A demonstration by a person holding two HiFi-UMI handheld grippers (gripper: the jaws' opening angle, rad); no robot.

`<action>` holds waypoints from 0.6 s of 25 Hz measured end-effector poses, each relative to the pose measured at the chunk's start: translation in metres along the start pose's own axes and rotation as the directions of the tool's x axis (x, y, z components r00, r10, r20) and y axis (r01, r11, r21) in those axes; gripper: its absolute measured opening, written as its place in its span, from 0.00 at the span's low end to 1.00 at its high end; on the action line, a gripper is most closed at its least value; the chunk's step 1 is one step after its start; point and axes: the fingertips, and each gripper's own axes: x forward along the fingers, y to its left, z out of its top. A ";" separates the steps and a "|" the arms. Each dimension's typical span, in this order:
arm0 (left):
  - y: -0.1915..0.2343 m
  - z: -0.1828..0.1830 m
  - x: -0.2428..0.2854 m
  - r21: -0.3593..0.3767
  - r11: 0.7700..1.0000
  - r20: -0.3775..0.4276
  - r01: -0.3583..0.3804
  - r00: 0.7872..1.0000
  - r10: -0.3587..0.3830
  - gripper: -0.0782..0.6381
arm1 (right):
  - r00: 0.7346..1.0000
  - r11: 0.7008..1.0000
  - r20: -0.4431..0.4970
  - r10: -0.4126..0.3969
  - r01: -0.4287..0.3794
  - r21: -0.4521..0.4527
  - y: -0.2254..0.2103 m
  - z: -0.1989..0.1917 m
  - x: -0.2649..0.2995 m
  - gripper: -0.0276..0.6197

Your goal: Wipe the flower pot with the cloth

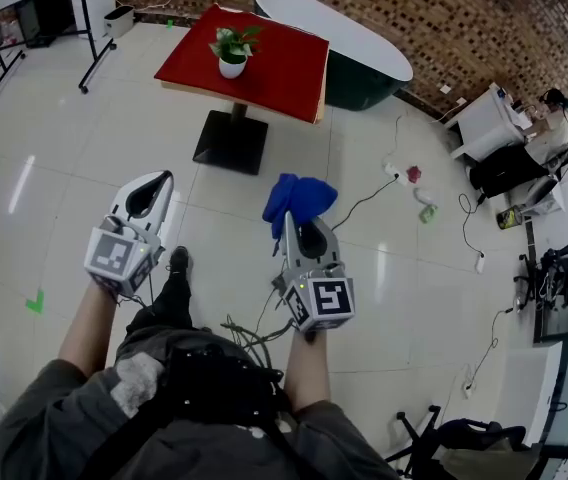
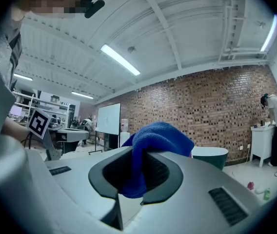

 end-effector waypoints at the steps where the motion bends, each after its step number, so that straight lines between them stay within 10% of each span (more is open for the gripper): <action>1: 0.006 -0.002 0.007 0.000 1.000 0.010 0.004 1.000 -0.004 0.15 | 1.000 1.000 -0.002 -0.002 0.002 -0.001 -0.003 -0.001 0.008 0.14; 15: 0.192 -0.028 0.204 -0.063 0.998 -0.030 0.022 0.999 -0.024 0.15 | 0.996 0.997 -0.040 -0.075 0.076 0.004 -0.078 -0.011 0.259 0.14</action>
